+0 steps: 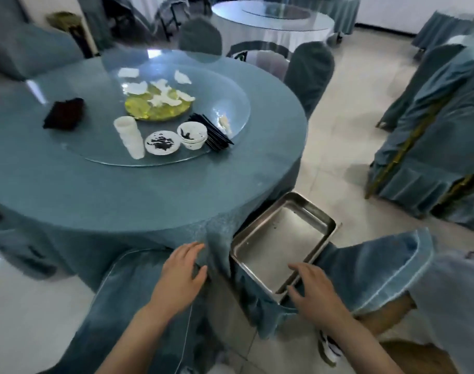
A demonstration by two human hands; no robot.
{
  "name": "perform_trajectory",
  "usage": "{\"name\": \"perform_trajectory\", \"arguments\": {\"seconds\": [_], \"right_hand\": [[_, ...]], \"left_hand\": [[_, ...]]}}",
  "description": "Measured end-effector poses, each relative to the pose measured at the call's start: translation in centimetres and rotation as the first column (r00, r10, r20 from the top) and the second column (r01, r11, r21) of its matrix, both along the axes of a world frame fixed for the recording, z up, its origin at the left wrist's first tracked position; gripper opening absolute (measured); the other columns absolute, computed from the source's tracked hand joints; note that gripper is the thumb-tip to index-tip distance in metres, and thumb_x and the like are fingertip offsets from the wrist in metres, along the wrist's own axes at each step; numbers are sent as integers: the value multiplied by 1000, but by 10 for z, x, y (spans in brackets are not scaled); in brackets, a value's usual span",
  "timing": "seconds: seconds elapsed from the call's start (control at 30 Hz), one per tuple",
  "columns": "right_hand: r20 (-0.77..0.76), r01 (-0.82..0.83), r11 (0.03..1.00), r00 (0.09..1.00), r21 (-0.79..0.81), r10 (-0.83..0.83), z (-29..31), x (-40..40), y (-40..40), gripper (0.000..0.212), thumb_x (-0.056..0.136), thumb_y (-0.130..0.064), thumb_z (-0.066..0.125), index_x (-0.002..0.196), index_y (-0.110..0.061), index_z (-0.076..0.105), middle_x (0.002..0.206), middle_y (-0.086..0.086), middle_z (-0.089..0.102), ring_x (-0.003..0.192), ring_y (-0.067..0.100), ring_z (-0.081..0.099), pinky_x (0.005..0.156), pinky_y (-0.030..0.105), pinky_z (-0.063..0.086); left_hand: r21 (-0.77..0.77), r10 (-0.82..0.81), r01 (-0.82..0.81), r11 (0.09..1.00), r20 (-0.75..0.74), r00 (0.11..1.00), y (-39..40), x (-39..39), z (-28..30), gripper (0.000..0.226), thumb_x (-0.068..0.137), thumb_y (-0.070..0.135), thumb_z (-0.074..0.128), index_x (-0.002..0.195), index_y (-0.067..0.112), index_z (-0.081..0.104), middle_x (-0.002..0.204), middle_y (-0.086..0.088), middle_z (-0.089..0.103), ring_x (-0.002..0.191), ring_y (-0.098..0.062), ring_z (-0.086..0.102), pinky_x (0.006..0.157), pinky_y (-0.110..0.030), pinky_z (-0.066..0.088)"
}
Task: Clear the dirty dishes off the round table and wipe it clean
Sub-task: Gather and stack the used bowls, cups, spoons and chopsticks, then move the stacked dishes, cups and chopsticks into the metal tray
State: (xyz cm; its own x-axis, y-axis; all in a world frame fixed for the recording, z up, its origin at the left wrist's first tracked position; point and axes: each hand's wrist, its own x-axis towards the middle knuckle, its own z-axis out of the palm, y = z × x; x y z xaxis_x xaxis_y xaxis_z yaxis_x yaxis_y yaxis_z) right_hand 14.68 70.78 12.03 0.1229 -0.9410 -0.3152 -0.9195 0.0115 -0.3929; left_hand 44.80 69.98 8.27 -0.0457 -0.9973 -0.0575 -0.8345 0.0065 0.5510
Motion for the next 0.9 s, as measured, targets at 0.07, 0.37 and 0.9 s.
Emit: {"name": "perform_trajectory", "arguments": {"seconds": [0.07,0.37,0.9], "right_hand": [[24,-48,999,999,9,48,0,12,-31,48,97,-33,52,142,-27,38,141,-4,40,128,12,42,113,29,29],[63,-198,980,978,-3,197,0,83,-154,51,97,-32,53,145,-22,38,146,-3,41,137,14,33,114,28,26],[313,-142,990,940,6,133,-25,193,-393,47,93,-19,59,137,-14,45,136,6,52,126,20,47,103,29,33]], "left_hand": [[7,70,-70,998,-17,997,-11,12,-1,74,79,58,29,138,19,49,143,3,47,136,-16,37,117,-33,24],[70,321,-316,946,-79,944,-64,75,3,76,76,59,34,135,15,53,135,-1,54,129,-19,46,114,-38,32],[183,508,-475,861,-244,826,-242,134,-1,47,95,24,58,140,20,47,142,0,49,132,-14,43,110,-25,30]]}}
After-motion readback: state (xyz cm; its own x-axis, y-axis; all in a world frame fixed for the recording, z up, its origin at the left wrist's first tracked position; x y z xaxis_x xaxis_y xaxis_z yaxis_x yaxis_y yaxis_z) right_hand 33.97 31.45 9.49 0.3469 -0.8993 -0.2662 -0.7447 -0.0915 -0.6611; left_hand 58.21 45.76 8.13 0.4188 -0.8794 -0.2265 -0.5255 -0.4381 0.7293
